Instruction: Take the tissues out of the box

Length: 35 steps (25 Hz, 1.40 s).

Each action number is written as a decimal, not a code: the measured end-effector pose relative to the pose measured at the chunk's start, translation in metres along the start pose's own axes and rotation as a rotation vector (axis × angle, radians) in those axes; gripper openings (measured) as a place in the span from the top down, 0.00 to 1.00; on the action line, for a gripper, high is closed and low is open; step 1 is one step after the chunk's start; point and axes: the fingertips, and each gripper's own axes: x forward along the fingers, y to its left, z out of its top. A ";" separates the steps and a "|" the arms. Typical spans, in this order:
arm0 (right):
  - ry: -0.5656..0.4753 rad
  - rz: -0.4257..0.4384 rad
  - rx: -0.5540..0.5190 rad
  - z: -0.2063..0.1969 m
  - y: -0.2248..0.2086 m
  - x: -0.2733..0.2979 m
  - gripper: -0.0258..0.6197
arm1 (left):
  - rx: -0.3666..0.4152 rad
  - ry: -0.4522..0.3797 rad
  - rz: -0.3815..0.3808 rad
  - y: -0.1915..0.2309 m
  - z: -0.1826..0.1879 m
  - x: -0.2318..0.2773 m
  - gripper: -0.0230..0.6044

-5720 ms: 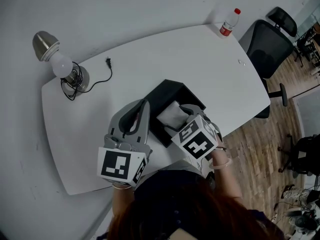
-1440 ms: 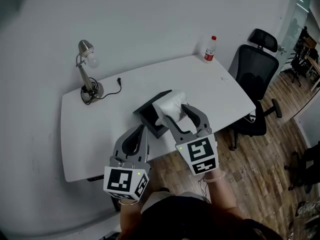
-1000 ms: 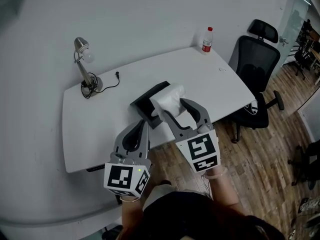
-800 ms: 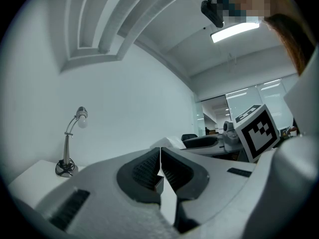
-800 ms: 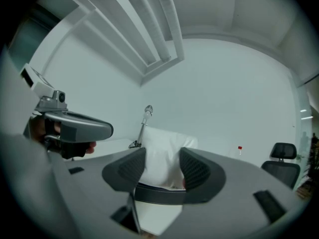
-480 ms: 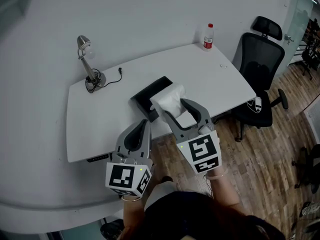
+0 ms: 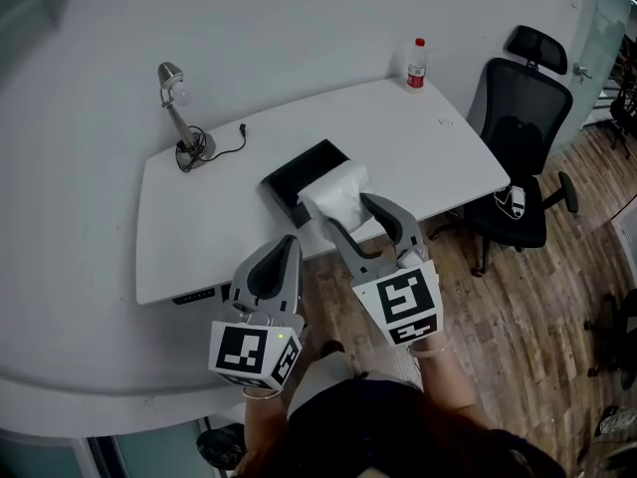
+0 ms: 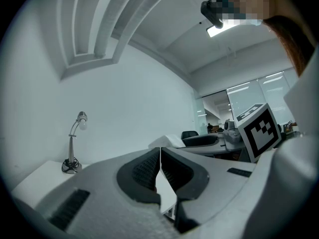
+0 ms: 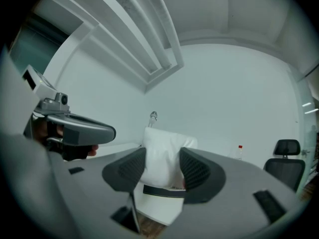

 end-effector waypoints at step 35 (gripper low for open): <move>-0.010 0.019 -0.018 -0.010 0.009 -0.092 0.61 | 0.003 0.007 0.036 -0.074 -0.002 -0.048 0.92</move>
